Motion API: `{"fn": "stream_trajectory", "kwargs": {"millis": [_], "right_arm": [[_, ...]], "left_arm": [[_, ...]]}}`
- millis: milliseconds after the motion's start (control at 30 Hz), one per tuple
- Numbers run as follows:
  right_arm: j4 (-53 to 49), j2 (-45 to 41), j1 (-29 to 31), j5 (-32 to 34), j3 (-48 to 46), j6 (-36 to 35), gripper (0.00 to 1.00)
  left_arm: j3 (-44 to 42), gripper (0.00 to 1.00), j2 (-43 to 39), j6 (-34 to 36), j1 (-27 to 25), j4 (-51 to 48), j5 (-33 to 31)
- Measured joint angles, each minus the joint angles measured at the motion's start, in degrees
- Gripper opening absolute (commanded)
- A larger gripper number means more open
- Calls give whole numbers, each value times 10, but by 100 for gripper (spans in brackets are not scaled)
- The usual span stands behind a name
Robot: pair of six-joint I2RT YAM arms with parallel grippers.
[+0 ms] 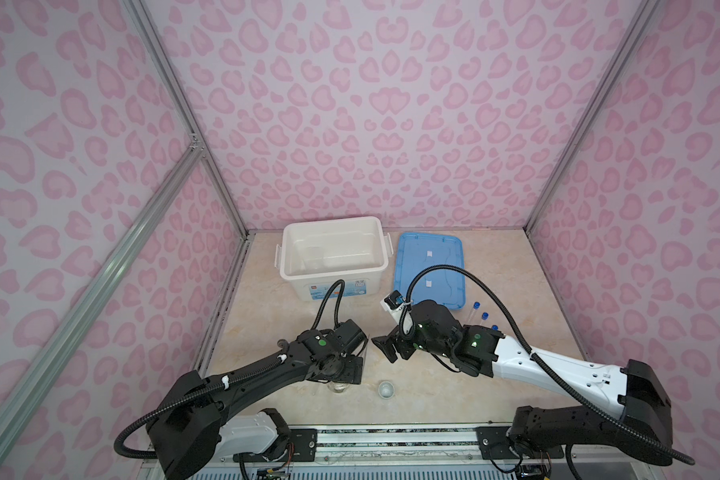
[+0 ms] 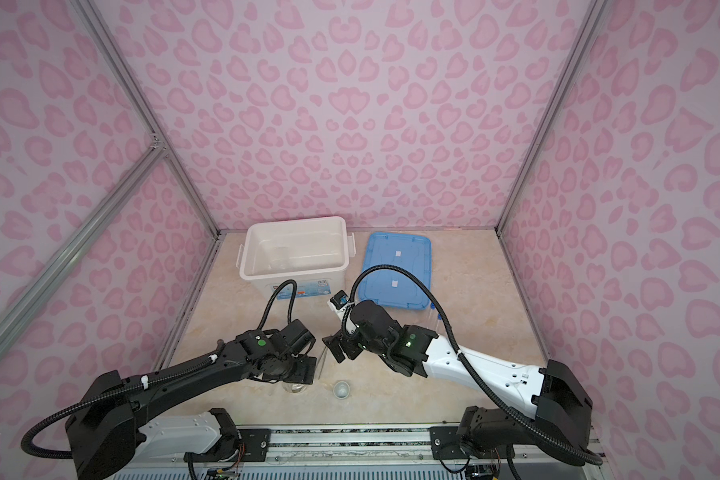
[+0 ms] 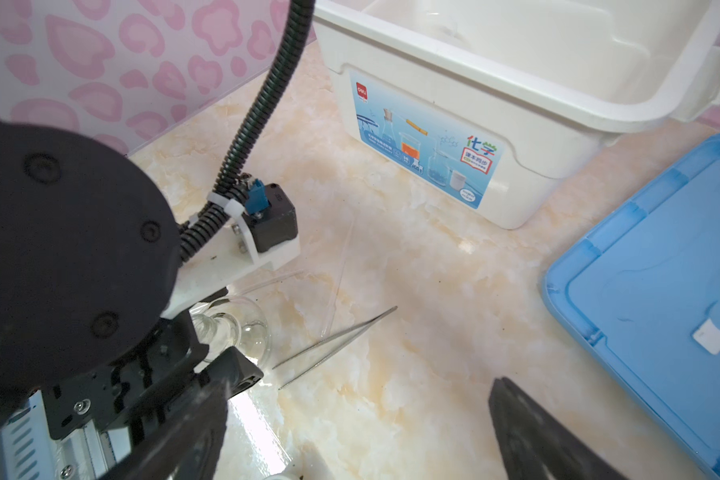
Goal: Organize the chemistry lab equipment
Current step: 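Close the left gripper around the glass flask neck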
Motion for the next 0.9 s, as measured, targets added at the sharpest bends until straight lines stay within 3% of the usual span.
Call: {"fn": "stream_trajectory", "kwargs": {"millis": [267, 767, 900], "right_arm": [[-25, 4, 0, 27, 33, -21, 98], [-43, 35, 0, 31, 61, -32, 99], [-54, 45, 0, 31, 77, -39, 98]], "left_arm": [[4, 88, 50, -21, -28, -6, -37], [-27, 82, 53, -34, -33, 42, -39], [-26, 88, 57, -33, -33, 47, -39]]}}
